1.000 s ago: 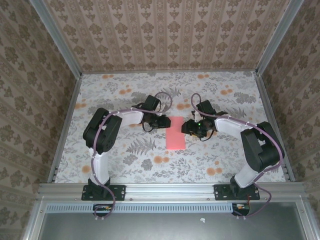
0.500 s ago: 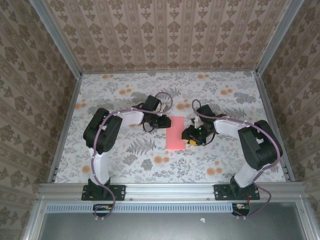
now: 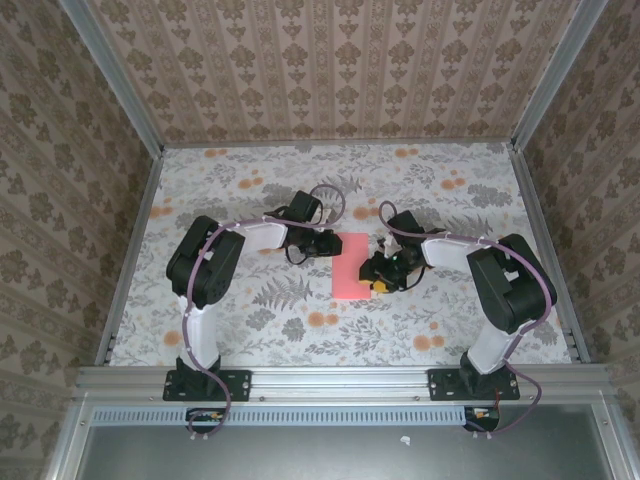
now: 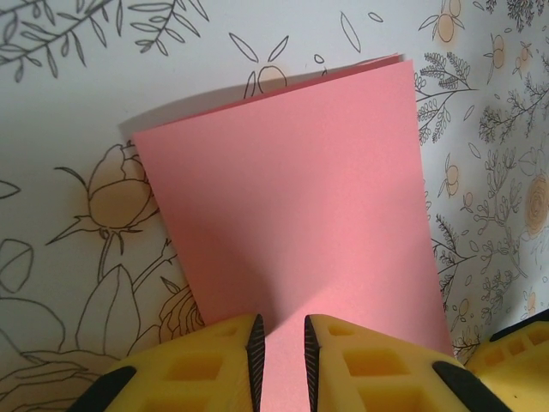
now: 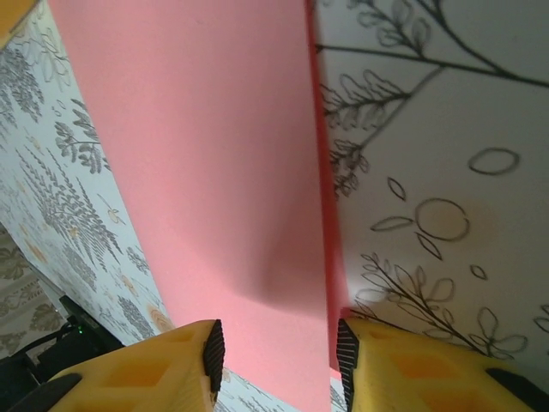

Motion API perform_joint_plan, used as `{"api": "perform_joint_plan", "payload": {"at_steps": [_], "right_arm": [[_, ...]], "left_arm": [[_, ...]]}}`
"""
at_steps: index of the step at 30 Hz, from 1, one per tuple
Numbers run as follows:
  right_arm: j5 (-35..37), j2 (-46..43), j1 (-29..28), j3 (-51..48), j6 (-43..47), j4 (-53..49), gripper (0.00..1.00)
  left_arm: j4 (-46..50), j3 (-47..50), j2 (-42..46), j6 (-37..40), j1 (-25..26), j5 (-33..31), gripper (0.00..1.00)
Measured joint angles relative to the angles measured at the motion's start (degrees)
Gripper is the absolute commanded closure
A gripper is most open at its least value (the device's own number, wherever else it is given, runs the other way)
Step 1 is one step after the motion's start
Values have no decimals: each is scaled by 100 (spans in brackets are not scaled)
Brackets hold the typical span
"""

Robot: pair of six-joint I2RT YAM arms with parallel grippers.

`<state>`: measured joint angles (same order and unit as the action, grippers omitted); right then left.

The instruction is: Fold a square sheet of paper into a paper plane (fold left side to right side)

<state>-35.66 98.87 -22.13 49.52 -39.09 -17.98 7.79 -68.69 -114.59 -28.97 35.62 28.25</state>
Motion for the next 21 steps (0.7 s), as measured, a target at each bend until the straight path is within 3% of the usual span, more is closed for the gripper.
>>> {"api": "perform_joint_plan", "payload": {"at_steps": [3, 8, 15, 21], "right_arm": [[0, 42, -35, 15, -57, 212, 61], [-24, 129, -44, 166, -186, 433, 64], [-72, 457, -20, 605, -317, 544, 68], [-90, 654, 57, 1047, -334, 533, 71]], "left_arm": [[-59, 13, 2, -11, -2, 4, 73], [-234, 306, 280, 35, -4, -28, 57], [-579, 1331, 1805, 323, 37, -474, 45], [-555, 1974, 2988, 748, 804, -1150, 35]]}}
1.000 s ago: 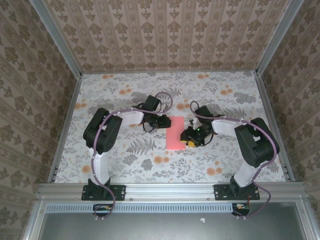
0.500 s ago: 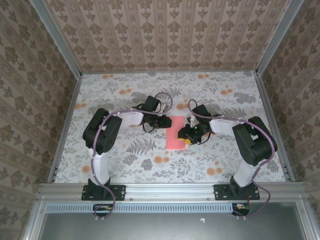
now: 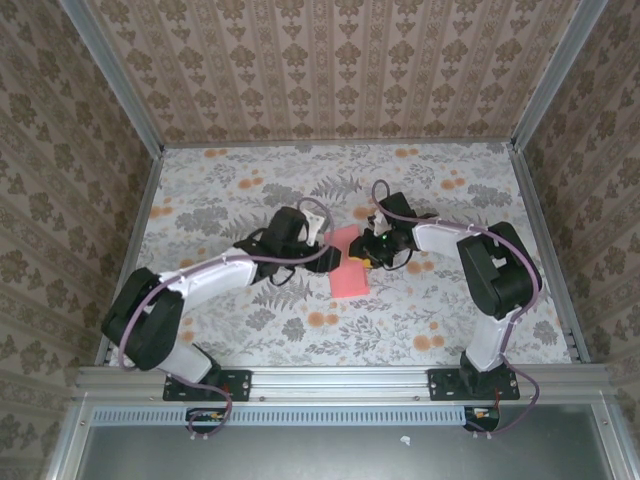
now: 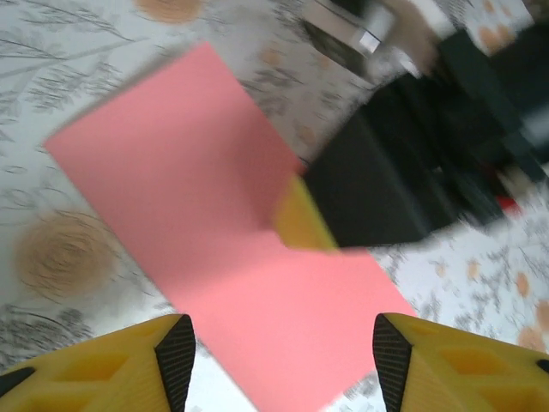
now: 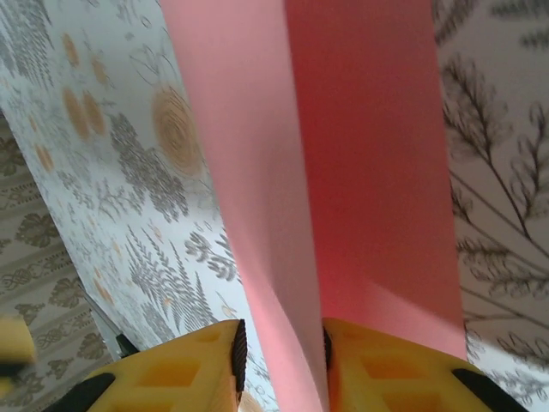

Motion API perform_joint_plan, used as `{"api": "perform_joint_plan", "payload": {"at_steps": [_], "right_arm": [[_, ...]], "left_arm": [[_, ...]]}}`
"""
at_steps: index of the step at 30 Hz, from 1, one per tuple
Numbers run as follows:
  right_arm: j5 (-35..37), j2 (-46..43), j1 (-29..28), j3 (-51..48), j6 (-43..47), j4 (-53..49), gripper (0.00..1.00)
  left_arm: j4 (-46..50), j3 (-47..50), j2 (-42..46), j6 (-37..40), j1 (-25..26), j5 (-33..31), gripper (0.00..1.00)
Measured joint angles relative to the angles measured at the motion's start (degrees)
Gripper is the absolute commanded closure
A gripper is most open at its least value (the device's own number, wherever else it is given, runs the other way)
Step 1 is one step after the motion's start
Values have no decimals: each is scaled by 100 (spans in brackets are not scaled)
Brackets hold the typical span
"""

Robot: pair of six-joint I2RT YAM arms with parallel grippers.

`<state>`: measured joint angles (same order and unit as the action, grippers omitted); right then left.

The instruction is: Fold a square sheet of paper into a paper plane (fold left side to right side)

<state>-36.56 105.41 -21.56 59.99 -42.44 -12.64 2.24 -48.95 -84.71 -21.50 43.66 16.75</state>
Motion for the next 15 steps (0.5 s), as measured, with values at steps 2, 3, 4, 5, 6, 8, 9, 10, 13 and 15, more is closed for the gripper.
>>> {"api": "perform_joint_plan", "payload": {"at_steps": [2, 3, 4, 5, 6, 8, 9, 10, 13, 15], "right_arm": [[-9, 52, 22, 129, 0, -35, 71], [-15, 79, 35, 192, 2, -59, 71], [-15, 98, 37, 247, 2, -83, 71], [-15, 111, 39, 289, 2, -98, 71], [-17, 129, 42, 332, 2, -109, 71], [-17, 151, 42, 387, 2, -127, 72], [-20, 157, 42, 400, 2, -131, 72], [-20, 160, 42, 409, 2, -136, 72], [-20, 160, 42, 420, 0, -184, 72], [-20, 160, 42, 420, 0, -197, 72]], "left_arm": [[166, 39, 170, 146, 411, -264, 32], [249, 42, 236, 214, 623, -409, 30], [310, 44, 284, 264, 826, -549, 29], [358, 44, 317, 313, 990, -662, 28], [422, 44, 345, 343, 1169, -796, 27], [533, 39, 343, 382, 1436, -1001, 26], [597, 33, 317, 404, 1550, -1108, 25], [658, 0, 258, 422, 1639, -1211, 25], [857, -249, -92, 490, 1853, -1497, 24], [1003, -525, -439, 553, 1987, -1716, 22]]}}
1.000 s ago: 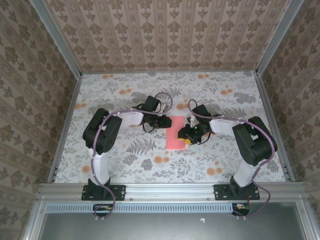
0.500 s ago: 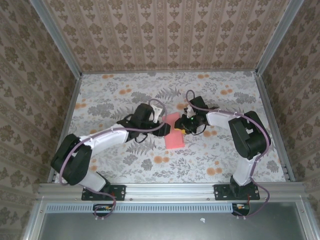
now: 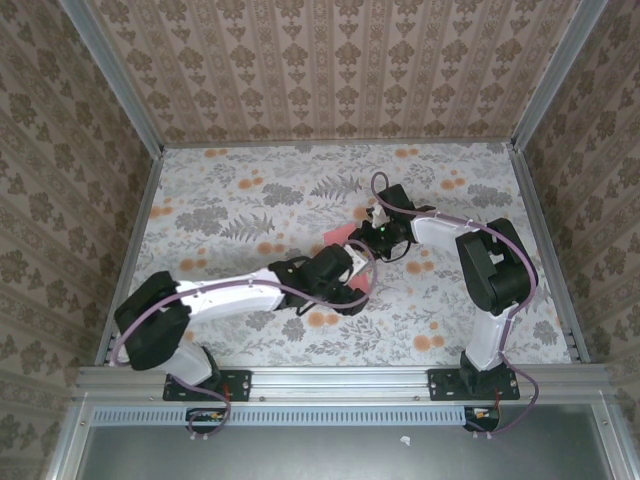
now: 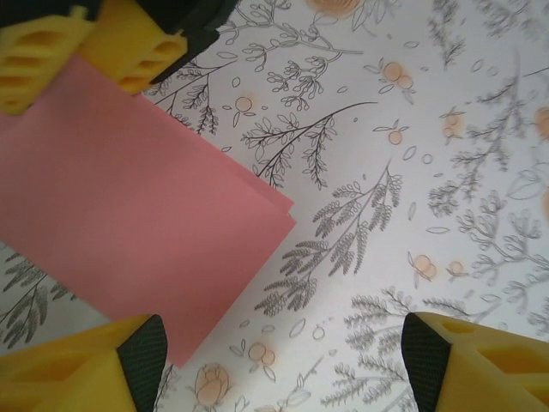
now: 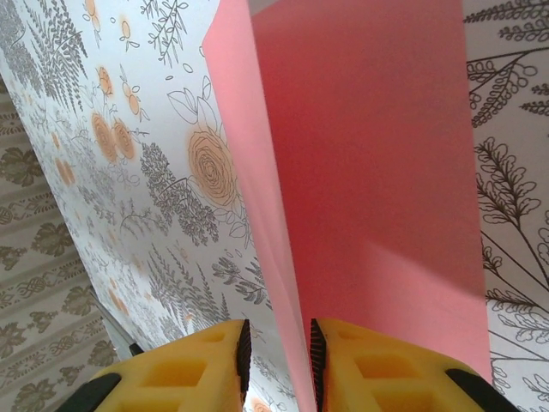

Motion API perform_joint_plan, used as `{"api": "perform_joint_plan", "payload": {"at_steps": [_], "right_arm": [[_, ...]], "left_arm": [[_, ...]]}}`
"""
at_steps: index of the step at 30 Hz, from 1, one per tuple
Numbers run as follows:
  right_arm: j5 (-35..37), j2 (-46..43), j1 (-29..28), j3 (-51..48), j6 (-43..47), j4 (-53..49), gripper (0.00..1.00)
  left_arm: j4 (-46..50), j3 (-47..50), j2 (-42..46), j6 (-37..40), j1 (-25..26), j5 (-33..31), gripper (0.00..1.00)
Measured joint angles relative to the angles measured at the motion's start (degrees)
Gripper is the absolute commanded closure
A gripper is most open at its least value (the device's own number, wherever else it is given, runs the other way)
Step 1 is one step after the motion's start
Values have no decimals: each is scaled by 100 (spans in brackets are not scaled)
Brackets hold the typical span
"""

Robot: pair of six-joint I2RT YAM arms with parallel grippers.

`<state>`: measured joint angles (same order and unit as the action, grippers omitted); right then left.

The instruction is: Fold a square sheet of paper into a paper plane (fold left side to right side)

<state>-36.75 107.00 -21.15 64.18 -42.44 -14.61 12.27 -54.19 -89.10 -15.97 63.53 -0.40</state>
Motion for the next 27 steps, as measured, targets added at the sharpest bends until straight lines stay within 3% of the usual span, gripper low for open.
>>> {"api": "perform_joint_plan", "payload": {"at_steps": [9, 13, 22, 27], "right_arm": [[0, 0, 0, 0, 0, -35, 73], [0, 0, 0, 0, 0, -35, 73], [2, 0, 0, 0, 11, -59, 73], [26, 0, 0, 2, 72, -186, 71]], "left_arm": [[546, -1058, -1137, 232, 247, -859, 19], [758, -1384, -1453, 308, 245, -1167, 24], [999, -1561, -1670, 494, 245, -1370, 75], [981, -1495, -1624, 444, 181, -1268, 94]]}}
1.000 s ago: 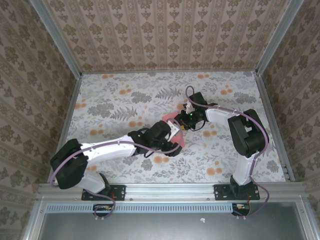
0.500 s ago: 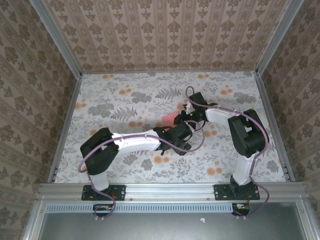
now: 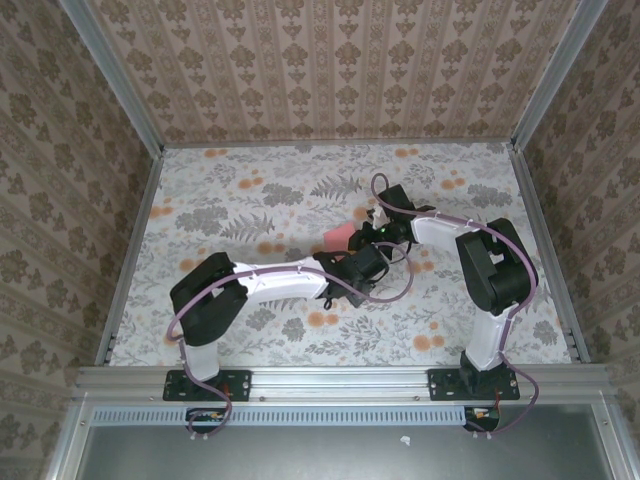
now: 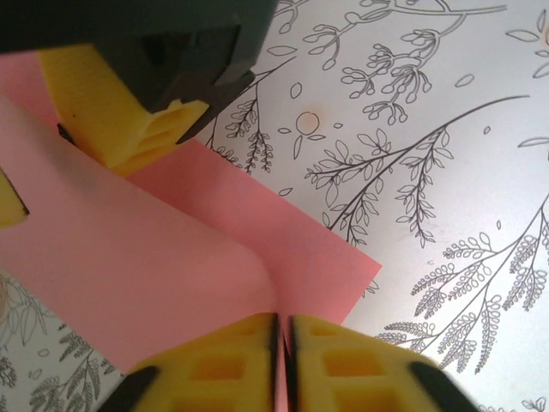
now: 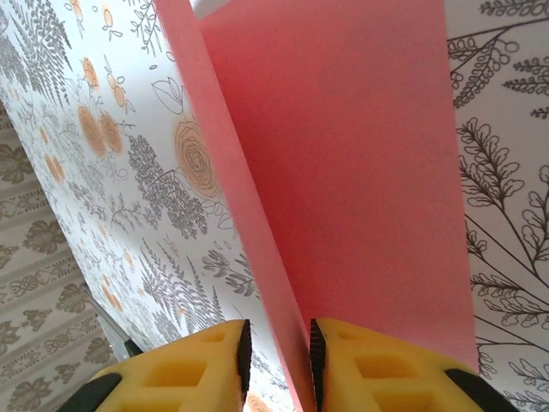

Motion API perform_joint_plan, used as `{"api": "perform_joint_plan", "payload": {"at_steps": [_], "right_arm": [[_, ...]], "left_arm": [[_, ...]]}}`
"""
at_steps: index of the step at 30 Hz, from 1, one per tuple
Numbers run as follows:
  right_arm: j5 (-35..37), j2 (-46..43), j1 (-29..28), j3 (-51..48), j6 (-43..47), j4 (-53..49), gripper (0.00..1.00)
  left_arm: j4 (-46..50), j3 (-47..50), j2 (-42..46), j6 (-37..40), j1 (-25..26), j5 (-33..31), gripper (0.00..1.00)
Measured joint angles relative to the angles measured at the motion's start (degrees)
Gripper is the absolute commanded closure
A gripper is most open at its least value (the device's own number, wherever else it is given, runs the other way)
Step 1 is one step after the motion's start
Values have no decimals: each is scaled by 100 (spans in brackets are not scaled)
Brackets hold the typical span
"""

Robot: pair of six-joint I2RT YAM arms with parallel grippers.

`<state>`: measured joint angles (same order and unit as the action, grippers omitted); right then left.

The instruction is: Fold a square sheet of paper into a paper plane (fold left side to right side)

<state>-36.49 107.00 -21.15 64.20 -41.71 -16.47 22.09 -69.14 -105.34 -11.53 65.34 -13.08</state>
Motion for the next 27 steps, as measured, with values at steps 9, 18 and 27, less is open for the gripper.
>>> {"api": "perform_joint_plan", "payload": {"at_steps": [9, 18, 27], "right_arm": [[116, -313, 109, 2, 188, 9, 50], [319, -1578, 527, -605, 313, 319, 60], [304, -1676, 33, -1665, 170, 483, 87]], "left_arm": [[-640, 785, 708, -223, -697, 1108, 100], [-1917, 1727, 1134, -946, -1781, 2964, 100], [-2262, 1932, 1134, -1296, -2350, 3807, 99]]}}
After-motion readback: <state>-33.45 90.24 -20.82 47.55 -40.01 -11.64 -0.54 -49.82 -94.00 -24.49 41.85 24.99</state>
